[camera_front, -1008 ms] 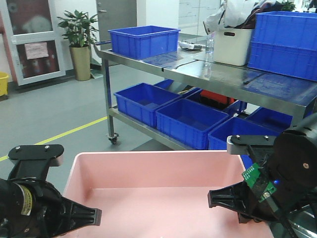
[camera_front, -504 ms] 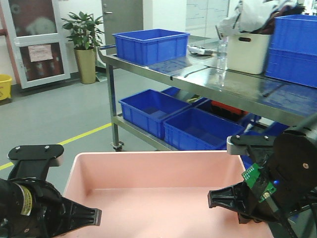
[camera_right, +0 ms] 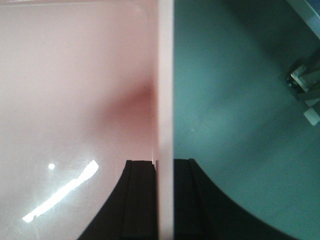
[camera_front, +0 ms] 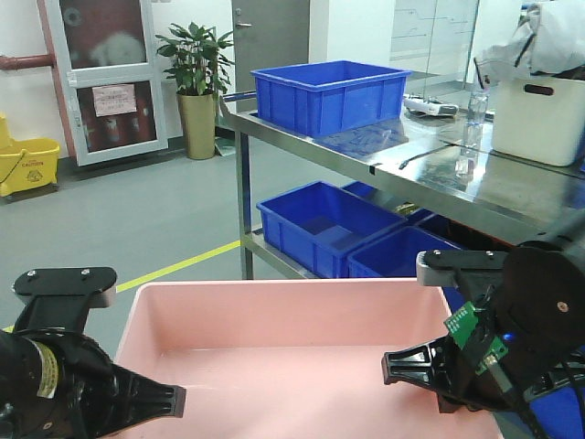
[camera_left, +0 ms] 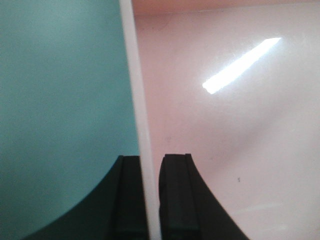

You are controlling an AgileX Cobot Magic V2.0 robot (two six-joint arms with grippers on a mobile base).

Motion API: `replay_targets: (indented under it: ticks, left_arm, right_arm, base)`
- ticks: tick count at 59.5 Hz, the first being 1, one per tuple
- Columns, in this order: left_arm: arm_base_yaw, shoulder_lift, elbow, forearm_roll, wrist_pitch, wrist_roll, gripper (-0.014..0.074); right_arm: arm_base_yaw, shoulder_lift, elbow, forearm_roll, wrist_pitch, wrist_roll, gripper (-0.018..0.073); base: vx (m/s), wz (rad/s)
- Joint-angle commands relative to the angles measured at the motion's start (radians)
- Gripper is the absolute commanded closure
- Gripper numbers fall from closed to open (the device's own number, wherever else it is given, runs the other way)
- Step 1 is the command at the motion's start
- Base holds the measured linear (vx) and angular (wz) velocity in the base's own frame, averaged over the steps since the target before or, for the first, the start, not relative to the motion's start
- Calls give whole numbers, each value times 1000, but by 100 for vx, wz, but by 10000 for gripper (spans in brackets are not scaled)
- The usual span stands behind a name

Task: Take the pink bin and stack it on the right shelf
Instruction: 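Hold the bin in both grippers while turning toward the metal shelf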

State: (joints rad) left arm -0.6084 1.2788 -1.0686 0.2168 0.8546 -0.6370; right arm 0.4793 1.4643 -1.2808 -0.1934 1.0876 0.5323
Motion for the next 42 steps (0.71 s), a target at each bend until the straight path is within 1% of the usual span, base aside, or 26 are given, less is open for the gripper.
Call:
replay_targets:
  ticks: [1, 42]
  left_arm:
    - [-10, -40, -35, -5, -87, 4, 524]
    - [-10, -40, -35, -5, -87, 4, 524]
  right_arm:
    - [-1, -36, -27, -33, -47, -3, 559]
    - [-1, -36, -27, -34, -46, -3, 559]
  base:
    - [43, 3]
    - [42, -4]
